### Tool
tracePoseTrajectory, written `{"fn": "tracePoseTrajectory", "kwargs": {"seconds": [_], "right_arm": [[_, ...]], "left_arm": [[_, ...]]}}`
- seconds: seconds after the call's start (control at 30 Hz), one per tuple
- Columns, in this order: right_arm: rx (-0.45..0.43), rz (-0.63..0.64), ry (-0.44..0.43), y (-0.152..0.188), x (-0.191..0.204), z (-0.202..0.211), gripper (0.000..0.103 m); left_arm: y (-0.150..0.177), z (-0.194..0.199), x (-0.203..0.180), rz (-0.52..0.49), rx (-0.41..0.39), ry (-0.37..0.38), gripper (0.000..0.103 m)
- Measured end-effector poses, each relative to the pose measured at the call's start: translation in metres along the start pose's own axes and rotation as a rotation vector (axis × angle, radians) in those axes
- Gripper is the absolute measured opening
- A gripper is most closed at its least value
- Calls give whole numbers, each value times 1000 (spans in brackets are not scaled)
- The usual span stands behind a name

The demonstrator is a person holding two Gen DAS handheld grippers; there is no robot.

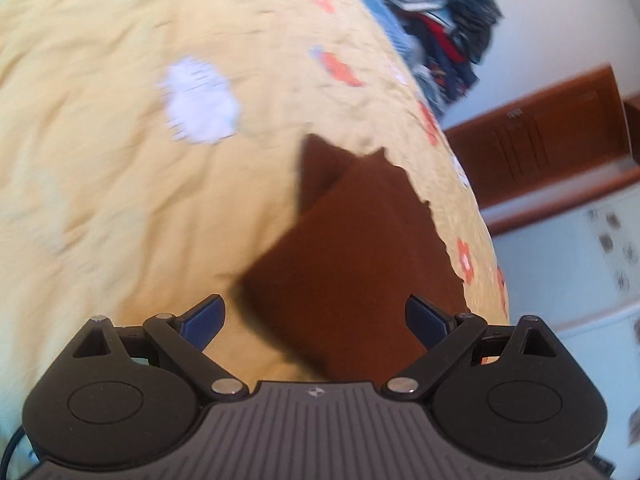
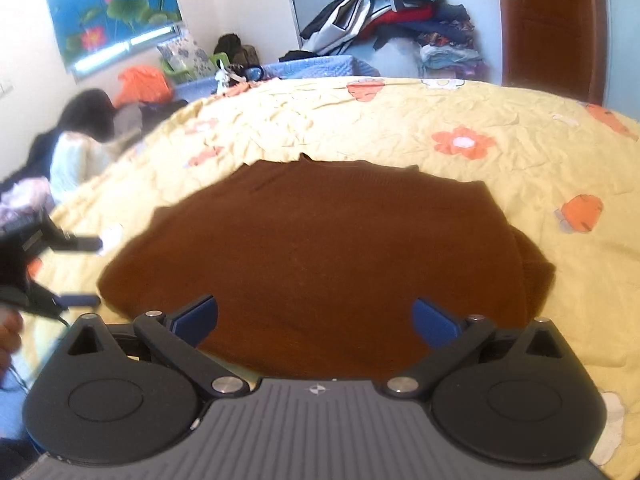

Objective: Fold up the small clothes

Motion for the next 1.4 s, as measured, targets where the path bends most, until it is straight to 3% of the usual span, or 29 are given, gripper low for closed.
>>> {"fn": "tracePoseTrajectory", "kwargs": {"seconds": [0.1,0.27,0.3,0.33,0.37,0.4,0.53,0.63,0.7,0.83,0.97,1.13,1.3,1.37,1.4], "right_arm": [[6,-42,-17,-1,-3,-7,103],[-38,-150,-115,-8,0,-10,103],[-44,-172,-136,-10,-1,-10,103],[-52,-195,-157,-13,-2,-9,103],[-60,-219,-176,-16,-3,-8,103],[-69,-247,-196,-20,-6,-7,103],[-83,-327,-250,-38,-17,-7,103],[-75,-335,-288,-52,-20,-12,103],[-62,-323,-301,-59,-18,-21,103],[-9,-352,-368,-69,-10,-52,103],[50,-387,-419,-73,6,-85,103],[169,-369,-488,-91,31,-129,103],[304,-310,-455,-103,45,-170,103],[317,-247,-410,-104,46,-177,97],[329,-225,-393,-102,42,-178,84]], "left_arm": [[0,-2,5,20,-1,15,98],[-2,-27,-31,-107,0,-1,95],[0,-31,-39,-150,-11,-20,86],[2,-37,-48,-200,-5,-55,46],[4,-44,-53,-241,22,-89,13],[8,-53,-56,-266,46,-109,14],[10,-43,-70,-413,-3,-169,14],[7,-28,-73,-526,-55,-194,14],[3,-26,-75,-596,-38,-194,14],[-3,-31,-77,-630,-8,-201,14],[3,-26,-99,-697,-84,-183,12],[63,-24,-148,-1103,-271,-241,10],[138,-28,-172,-1473,-420,-252,10],[156,-30,-175,-1546,-434,-245,10],[162,-31,-176,-1575,-437,-240,10]]}}
Point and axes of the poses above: each gripper's, at about its wrist camera, not at the fingertips, and z roughly against the way its jaws point, x to its left, y to its underside, the point moved 5 cm from there along -z, roughly the way its jaws point, and after that the axes turned 10 degrees about -y, right-handed, at the moved point
